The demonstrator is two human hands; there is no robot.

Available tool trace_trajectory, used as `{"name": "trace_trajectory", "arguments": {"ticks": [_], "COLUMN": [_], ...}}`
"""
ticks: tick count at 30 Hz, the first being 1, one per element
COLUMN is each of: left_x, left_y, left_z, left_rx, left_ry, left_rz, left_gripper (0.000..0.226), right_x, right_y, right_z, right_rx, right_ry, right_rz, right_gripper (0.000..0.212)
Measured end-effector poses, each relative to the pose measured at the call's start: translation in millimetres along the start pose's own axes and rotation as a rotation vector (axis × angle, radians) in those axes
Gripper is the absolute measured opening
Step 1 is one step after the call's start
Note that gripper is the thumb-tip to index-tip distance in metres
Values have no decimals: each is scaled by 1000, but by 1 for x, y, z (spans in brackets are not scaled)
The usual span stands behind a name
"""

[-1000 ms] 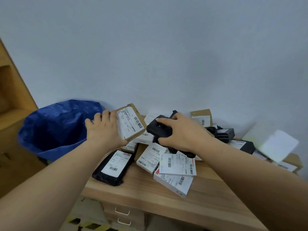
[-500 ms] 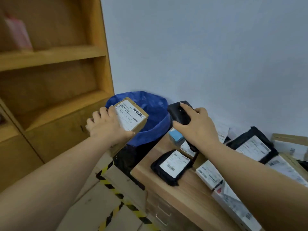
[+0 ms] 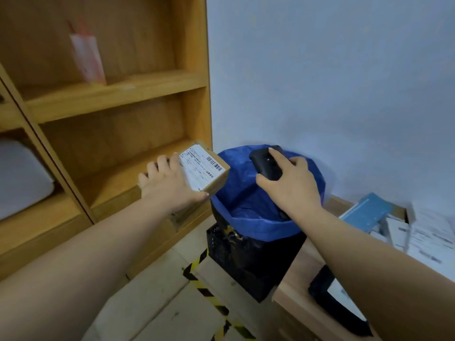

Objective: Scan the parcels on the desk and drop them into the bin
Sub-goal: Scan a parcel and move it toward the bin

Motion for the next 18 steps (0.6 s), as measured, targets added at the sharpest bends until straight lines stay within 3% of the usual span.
{"name": "trace_trajectory", "arguments": {"ticks": [8, 18], "left_x": [7, 108], "left_y": [39, 102], "left_z": [90, 226], "left_rx": [-38, -81], "left_ry": [66, 286], "left_rz": [-34, -33], "left_gripper": [126, 118], "right_x": [5, 79], "right_y": [58, 112], "right_z": [75, 202], "right_rx": [-22, 15], "right_ry": [57, 175], "right_rz": [-21, -30], "right_gripper": [70, 69]}}
Point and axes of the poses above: each hand's wrist, its own z-axis towards the middle knuckle, its own y-axis out of the palm, x = y × z, the point moved 9 cm from there along z, towards the middle knuckle, and after that the axes turned 6 degrees about -y, right-handed, at the moved point
